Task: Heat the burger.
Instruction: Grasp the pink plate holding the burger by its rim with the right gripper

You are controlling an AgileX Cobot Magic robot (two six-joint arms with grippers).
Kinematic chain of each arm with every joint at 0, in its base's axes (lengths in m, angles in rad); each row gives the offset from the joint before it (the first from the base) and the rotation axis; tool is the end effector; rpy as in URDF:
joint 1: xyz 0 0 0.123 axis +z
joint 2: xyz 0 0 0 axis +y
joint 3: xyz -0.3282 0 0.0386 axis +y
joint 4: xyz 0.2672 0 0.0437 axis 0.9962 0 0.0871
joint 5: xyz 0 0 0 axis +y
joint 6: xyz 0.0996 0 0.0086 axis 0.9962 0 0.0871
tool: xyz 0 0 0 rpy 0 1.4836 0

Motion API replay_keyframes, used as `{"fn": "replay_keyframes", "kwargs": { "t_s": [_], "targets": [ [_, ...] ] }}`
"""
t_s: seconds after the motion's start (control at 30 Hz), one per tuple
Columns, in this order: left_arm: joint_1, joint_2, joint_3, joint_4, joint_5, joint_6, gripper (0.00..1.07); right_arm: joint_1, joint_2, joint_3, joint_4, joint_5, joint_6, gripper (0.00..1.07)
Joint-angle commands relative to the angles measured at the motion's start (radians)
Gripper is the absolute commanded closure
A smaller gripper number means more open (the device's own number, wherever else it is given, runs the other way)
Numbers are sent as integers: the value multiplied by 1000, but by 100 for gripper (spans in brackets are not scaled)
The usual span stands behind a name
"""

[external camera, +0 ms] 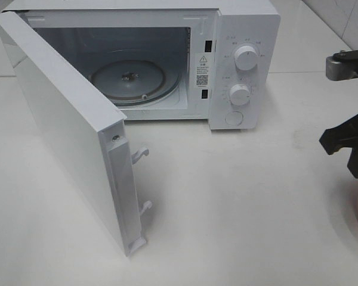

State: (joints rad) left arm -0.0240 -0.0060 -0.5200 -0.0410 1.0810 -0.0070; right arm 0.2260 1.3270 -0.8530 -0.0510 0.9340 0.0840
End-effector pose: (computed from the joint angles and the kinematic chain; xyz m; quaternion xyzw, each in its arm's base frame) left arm -0.0302 -0.0029 0.2865 0.0085 0.8515 -0.0286 0.5235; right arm 0.2354 0.0499 0.2709 -0.0828 0.9885 -0.0027 0.1266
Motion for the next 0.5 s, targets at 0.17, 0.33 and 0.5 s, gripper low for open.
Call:
{"fn": "replay_keyframes", "kwargs": {
  "t_s": [0.17, 0.33, 0.5],
  "targets": [
    [-2, -15, 3, -8, -13, 0, 6, -72, -5, -1, -28, 42, 9, 88],
    [-2, -15, 3, -8, -13, 0, 6, -83, -5, -1, -36, 50, 19, 66],
    [-2, -15, 3, -8, -13, 0, 6, -83, -5, -1, -74, 34, 19, 28]
  ]
}}
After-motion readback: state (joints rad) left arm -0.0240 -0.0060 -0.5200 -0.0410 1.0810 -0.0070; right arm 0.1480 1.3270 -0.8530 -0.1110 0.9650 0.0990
